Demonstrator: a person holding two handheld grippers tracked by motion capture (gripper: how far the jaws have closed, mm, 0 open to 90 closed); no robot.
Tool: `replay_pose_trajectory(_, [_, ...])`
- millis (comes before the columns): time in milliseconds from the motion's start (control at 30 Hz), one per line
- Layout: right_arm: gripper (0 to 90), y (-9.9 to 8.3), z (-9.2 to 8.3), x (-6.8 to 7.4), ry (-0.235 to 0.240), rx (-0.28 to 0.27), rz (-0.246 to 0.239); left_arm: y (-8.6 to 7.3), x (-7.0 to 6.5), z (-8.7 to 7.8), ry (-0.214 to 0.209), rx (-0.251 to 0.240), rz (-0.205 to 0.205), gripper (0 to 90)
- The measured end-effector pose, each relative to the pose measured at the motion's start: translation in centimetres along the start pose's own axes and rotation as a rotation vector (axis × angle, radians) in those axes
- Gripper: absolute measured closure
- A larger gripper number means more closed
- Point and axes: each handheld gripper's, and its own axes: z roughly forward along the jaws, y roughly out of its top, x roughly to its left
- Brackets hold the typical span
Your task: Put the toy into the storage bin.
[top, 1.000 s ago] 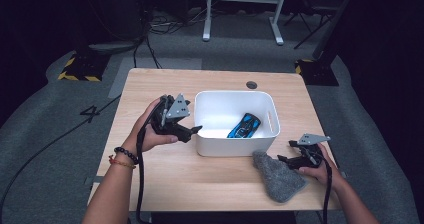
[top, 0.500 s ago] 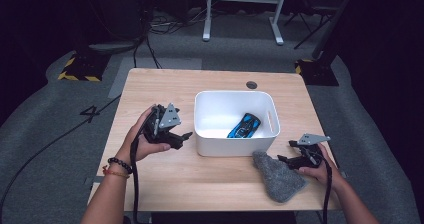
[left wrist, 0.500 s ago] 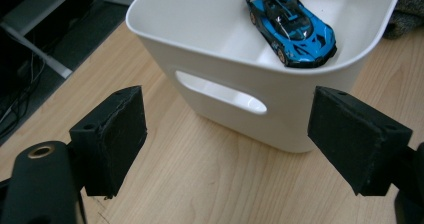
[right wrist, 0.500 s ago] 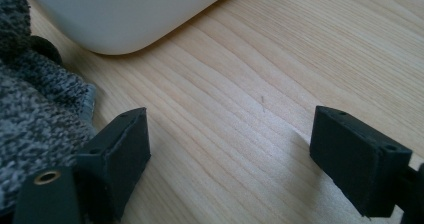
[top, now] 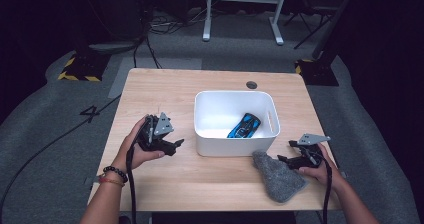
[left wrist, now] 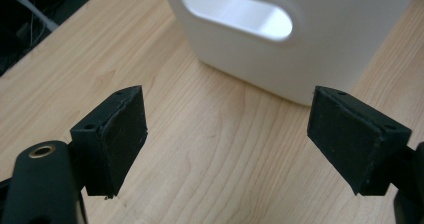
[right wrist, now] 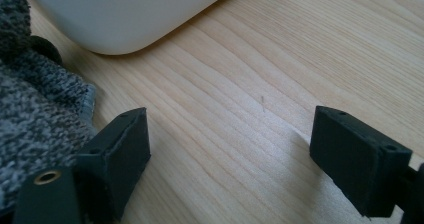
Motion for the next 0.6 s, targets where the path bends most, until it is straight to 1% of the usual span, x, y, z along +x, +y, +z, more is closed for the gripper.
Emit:
replay_pose_trajectory(67, [16.3, 0.0, 0.0, 0.0, 0.000, 0.000, 0.000, -0.5, 0.1, 0.1, -0.005, 0.003, -0.020, 16.7])
replay_pose_trajectory(133, [16.3, 0.0, 0.0, 0.0, 0.000, 0.000, 0.000, -1.0, 0.1, 0.2, -0.003, 0.004, -0.035, 16.7])
replay_pose_trajectory(200, [16.3, 0.0, 0.0, 0.0, 0.000, 0.000, 0.000, -1.5, 0.1, 0.4, -0.002, 0.006, -0.059, 16.5])
replay_pose_trajectory(267, [16.3, 0.0, 0.0, 0.0, 0.000, 0.000, 0.000, -2.1, 0.0, 0.6, 0.009, 0.020, -0.062, 16.5])
replay_pose_trajectory(300, [16.3, 0.0, 0.0, 0.0, 0.000, 0.000, 0.000, -2.4, 0.0, 0.7, 0.008, 0.023, -0.073, 16.5])
replay_pose_trajectory(367, [16.3, 0.0, 0.0, 0.0, 0.000, 0.000, 0.000, -2.9, 0.2, 0.9, -0.013, 0.040, -0.101, 16.3])
replay_pose_trajectory(400, [16.3, 0.0, 0.0, 0.0, 0.000, 0.000, 0.000, -3.2, 0.2, 0.9, -0.005, 0.033, -0.110, 16.4])
replay_pose_trajectory(433, [16.3, 0.0, 0.0, 0.0, 0.000, 0.000, 0.000, -3.4, 0.1, 1.0, 0.008, 0.037, -0.110, 16.4])
replay_pose_trajectory(500, [16.3, 0.0, 0.0, 0.0, 0.000, 0.000, 0.000, -3.9, 0.0, 1.2, 0.002, 0.050, -0.118, 16.5])
replay_pose_trajectory(600, [16.3, 0.0, 0.0, 0.0, 0.000, 0.000, 0.000, -4.6, -0.1, 1.3, 0.010, 0.063, -0.127, 16.5])
